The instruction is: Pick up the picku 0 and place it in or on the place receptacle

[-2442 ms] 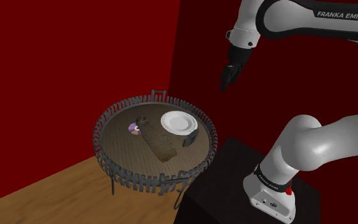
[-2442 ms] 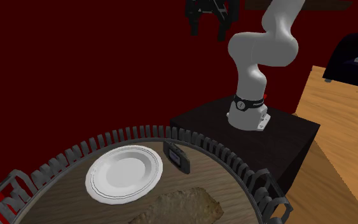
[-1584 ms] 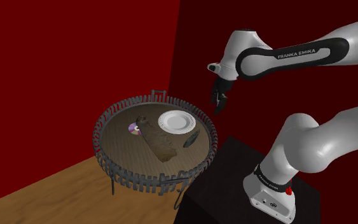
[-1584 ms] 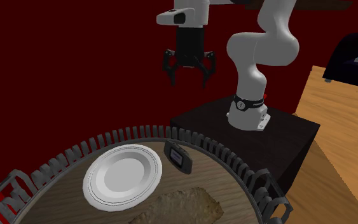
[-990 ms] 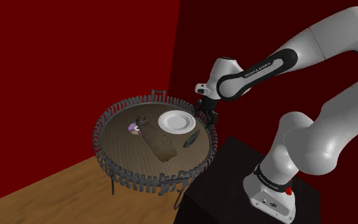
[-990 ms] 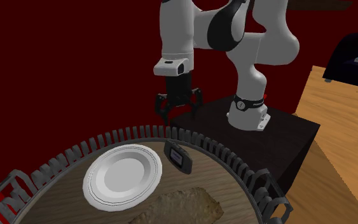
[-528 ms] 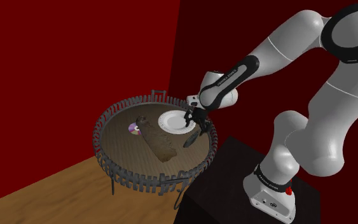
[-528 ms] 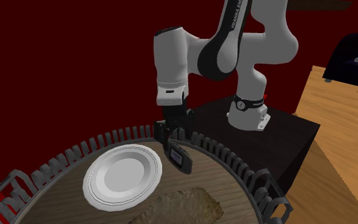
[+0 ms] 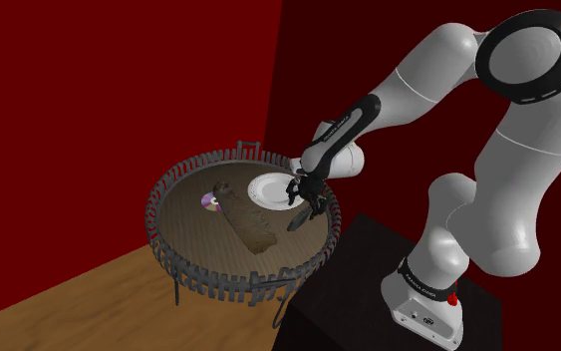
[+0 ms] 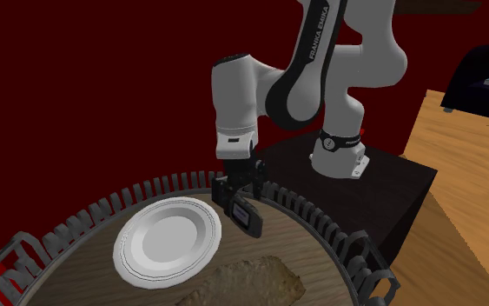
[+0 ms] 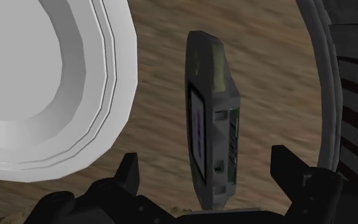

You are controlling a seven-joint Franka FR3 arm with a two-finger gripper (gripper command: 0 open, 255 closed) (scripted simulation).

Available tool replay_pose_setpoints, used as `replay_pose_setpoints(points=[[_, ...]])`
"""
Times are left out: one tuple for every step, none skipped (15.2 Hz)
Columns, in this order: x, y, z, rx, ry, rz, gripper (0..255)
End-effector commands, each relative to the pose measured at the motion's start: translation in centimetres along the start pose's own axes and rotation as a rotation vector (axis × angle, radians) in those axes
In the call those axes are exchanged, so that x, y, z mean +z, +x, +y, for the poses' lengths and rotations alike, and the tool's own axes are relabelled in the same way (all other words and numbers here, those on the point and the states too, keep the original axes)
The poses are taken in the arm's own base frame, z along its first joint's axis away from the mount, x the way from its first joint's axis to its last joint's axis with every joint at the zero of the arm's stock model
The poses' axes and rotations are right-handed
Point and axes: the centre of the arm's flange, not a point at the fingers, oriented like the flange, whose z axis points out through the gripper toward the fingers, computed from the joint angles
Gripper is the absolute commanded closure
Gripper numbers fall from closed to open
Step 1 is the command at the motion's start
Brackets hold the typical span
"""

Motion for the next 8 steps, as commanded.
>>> replay_pose_setpoints(points=[[0.05,-0.02,0.02,0.0,0.0,0.0,0],[0.05,-0.02,0.02,0.0,0.0,0.0,0],[0.05,-0.02,0.02,0.0,0.0,0.0,0],[0.05,-0.02,0.02,0.0,0.0,0.0,0],[0.05,-0.02,0.02,0.0,0.0,0.0,255],[0.05,-0.01,0.02,0.0,0.0,0.0,255],[0.05,-0.01,0.02,0.0,0.0,0.0,255],[0.05,-0.01,0.02,0.0,0.0,0.0,255]])
